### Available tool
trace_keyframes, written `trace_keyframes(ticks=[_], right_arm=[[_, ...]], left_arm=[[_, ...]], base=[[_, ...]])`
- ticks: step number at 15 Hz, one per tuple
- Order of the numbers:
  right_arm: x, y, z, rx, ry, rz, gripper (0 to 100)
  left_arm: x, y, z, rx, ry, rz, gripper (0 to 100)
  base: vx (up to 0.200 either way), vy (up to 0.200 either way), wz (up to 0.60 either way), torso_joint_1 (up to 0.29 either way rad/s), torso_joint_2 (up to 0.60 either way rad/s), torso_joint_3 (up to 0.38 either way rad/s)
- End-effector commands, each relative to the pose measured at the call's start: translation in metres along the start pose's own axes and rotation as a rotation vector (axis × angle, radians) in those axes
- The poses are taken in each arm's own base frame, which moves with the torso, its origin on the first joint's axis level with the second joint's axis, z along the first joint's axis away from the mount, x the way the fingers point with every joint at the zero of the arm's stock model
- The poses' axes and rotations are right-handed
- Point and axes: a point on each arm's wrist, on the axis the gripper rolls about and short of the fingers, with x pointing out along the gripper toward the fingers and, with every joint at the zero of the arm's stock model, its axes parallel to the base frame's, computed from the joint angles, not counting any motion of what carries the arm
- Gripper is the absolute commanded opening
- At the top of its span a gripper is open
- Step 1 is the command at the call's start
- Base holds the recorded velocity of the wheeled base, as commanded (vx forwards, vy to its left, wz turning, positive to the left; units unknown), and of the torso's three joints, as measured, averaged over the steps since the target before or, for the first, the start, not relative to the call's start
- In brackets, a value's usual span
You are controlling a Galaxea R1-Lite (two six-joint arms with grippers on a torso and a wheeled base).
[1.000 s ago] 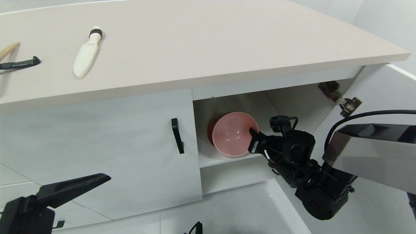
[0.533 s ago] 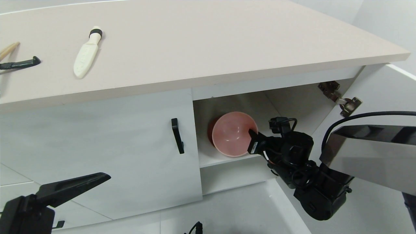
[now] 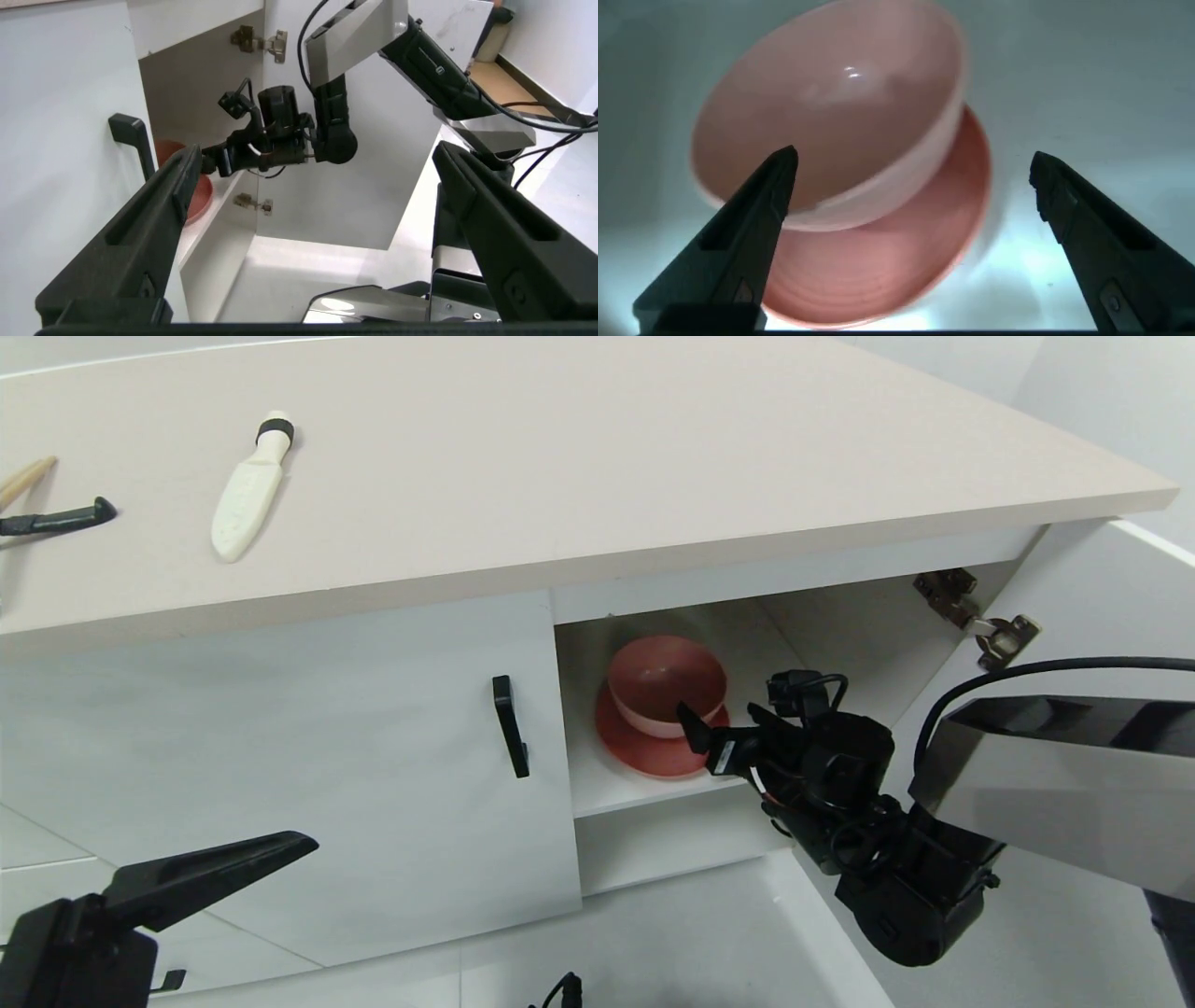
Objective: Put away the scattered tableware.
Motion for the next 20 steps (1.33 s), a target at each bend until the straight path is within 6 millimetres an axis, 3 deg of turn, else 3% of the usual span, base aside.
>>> trace_keyframes(ticks=[1,3,4,5,6,8,11,15,20], right_arm=[[-0.007,0.009,0.023,0.013,-0.057,0.024,100],[-0.021,0.021,0.045,0.025,-0.107,0.026,100],[-0.033,0.028,0.049,0.02,-0.105,0.034,100],[-0.033,0.028,0.049,0.02,-0.105,0.034,100],[-0.063,0.031,0.046,-0.055,-0.04,0.042,100],[-0.085,0.034,0.049,-0.065,-0.017,0.06,100],[-0.11,0.027,0.049,-0.085,0.028,0.055,100],[-0.128,0.021,0.048,-0.101,0.061,0.052,100],[-0.187,0.004,0.071,-0.11,0.028,0.062,100]], left_arm=[[0.0,0.0,0.0,0.0,0.0,0.0,100],[0.0,0.0,0.0,-0.001,-0.002,0.001,100],[0.001,0.0,0.001,0.001,-0.004,0.001,100],[0.001,0.0,0.001,0.001,-0.004,0.001,100],[0.001,0.0,0.001,0.001,-0.004,0.001,100],[0.001,0.0,0.001,0.0,-0.003,0.001,100],[0.001,0.0,0.001,-0.001,-0.002,0.001,100],[0.0,0.0,-0.001,-0.004,0.006,0.001,100],[0.0,0.0,-0.002,-0.001,0.013,0.001,100]], base=[[0.0,0.0,0.0,0.0,0.0,0.0],[0.0,0.0,0.0,0.0,0.0,0.0],[0.0,0.0,0.0,0.0,0.0,0.0],[0.0,0.0,0.0,0.0,0.0,0.0],[0.0,0.0,0.0,0.0,0.0,0.0],[0.0,0.0,0.0,0.0,0.0,0.0],[0.0,0.0,0.0,0.0,0.0,0.0],[0.0,0.0,0.0,0.0,0.0,0.0],[0.0,0.0,0.0,0.0,0.0,0.0]])
